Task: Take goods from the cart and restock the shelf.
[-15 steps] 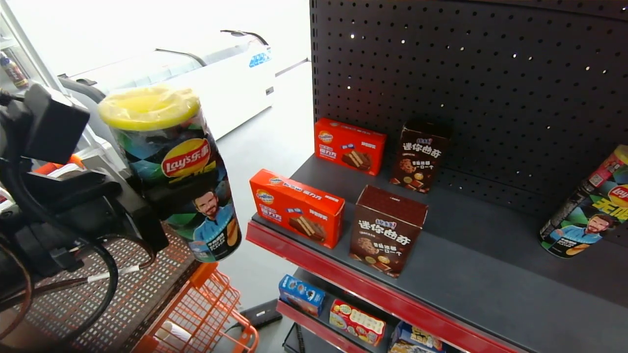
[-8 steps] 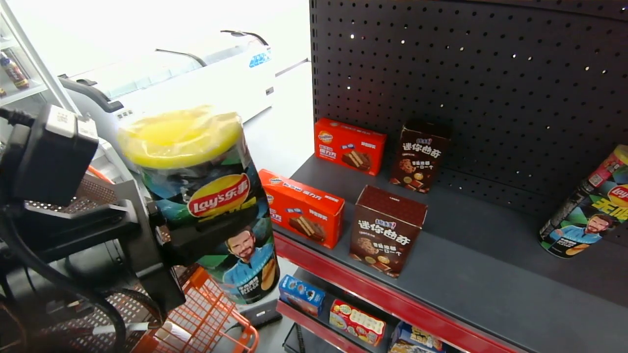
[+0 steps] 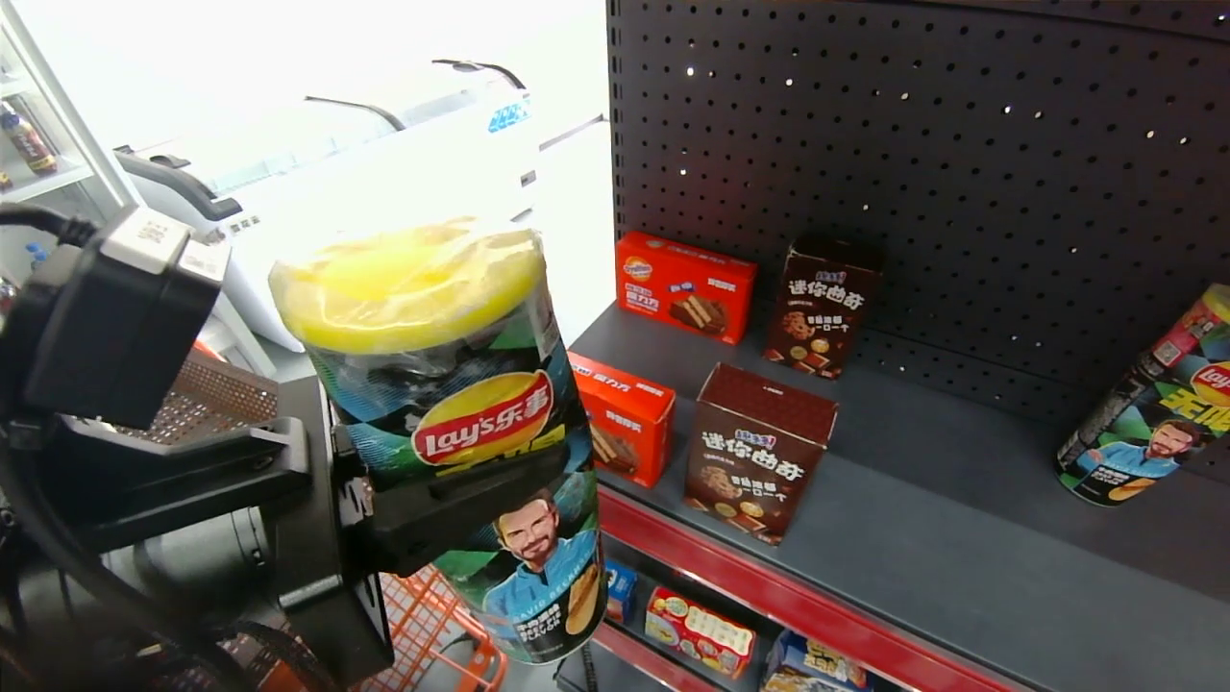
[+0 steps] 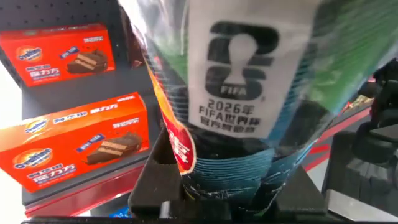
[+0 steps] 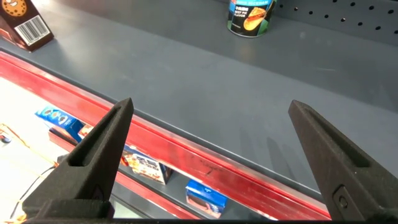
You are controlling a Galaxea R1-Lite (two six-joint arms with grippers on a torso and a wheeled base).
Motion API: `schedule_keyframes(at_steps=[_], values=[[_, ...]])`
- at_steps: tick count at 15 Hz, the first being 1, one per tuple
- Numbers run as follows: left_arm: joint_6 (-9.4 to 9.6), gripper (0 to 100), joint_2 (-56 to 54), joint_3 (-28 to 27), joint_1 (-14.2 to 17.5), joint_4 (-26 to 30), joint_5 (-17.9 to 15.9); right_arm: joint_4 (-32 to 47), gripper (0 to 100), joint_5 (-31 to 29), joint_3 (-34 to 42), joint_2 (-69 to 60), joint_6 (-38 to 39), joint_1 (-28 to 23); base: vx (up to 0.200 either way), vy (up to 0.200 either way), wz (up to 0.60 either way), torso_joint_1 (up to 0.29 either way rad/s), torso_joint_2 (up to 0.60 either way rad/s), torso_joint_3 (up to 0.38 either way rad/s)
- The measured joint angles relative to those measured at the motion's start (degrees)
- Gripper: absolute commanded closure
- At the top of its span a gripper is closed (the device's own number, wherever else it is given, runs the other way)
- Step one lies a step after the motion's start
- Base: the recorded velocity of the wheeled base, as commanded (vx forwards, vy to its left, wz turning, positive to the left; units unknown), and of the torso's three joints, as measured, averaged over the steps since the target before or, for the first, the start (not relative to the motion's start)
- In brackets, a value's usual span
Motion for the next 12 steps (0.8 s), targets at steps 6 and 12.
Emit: schedule_keyframes(at_steps=[6, 12], values=[[-0.05, 100, 0.16, 0.24, -3.10, -0.24, -2.57, 0.00, 0, 0.05, 0.00, 0.00, 0.13, 0.02, 0.000, 0.000, 0.00, 0.000, 0.00, 0.000], [0.13, 100, 0.20, 0.38, -4.85, -0.39, -7.16, 0.00, 0, 0.05, 0.00, 0.00, 0.10, 0.02, 0.000, 0.000, 0.00, 0.000, 0.00, 0.000]])
